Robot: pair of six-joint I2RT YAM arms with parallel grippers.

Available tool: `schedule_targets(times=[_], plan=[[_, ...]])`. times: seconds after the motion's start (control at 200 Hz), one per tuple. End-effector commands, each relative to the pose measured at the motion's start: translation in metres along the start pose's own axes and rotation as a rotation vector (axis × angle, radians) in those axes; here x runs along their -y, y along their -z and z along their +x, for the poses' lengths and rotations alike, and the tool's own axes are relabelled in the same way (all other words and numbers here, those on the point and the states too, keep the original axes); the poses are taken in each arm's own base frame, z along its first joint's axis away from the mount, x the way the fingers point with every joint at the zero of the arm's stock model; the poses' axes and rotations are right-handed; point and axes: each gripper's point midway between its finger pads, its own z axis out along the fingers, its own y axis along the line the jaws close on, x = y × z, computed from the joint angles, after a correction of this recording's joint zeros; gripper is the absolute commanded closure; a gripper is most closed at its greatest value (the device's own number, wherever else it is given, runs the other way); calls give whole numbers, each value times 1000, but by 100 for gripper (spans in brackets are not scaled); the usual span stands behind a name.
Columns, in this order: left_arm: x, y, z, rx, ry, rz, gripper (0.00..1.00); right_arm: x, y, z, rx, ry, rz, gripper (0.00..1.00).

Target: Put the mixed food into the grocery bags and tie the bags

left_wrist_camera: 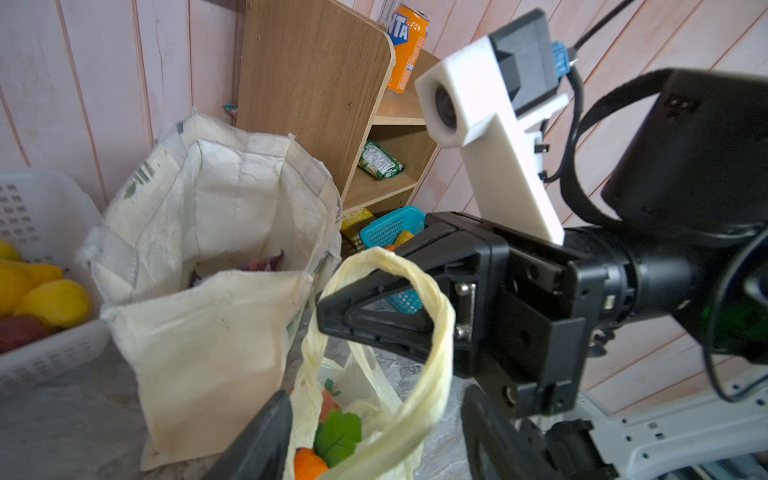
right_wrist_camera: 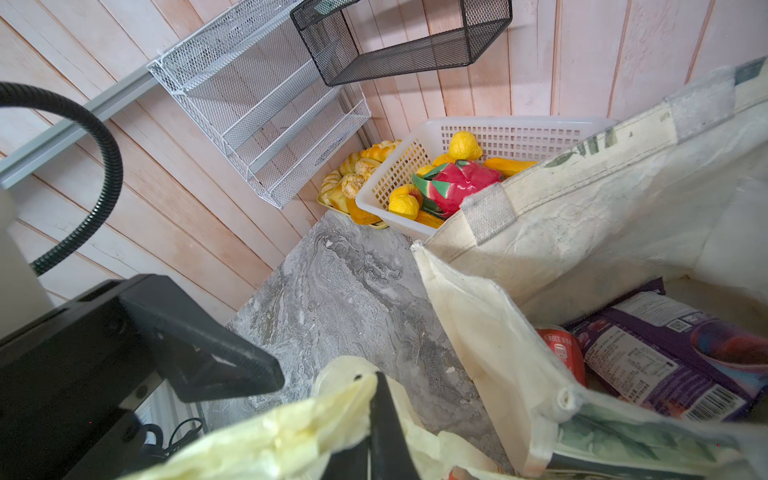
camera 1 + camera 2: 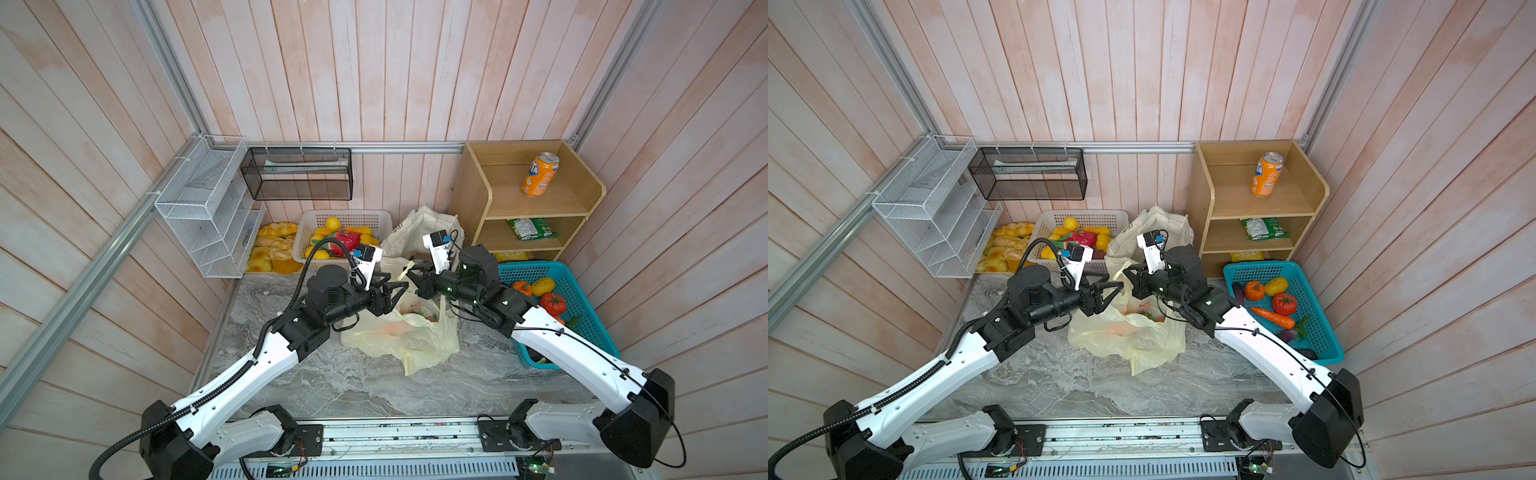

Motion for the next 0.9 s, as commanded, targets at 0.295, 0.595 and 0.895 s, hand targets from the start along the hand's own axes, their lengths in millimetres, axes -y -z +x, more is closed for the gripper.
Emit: schedule_targets(times=[0.295, 0.595, 0.895], plan=[[8, -3, -19, 68, -12, 32, 100, 31, 35, 4, 30, -29, 152, 52], [8, 10, -10, 84, -3, 30, 100, 150, 80, 53, -7, -295, 433, 31], [9, 15, -9, 87, -8, 36, 100, 181, 35, 90, -152, -353, 401, 29]])
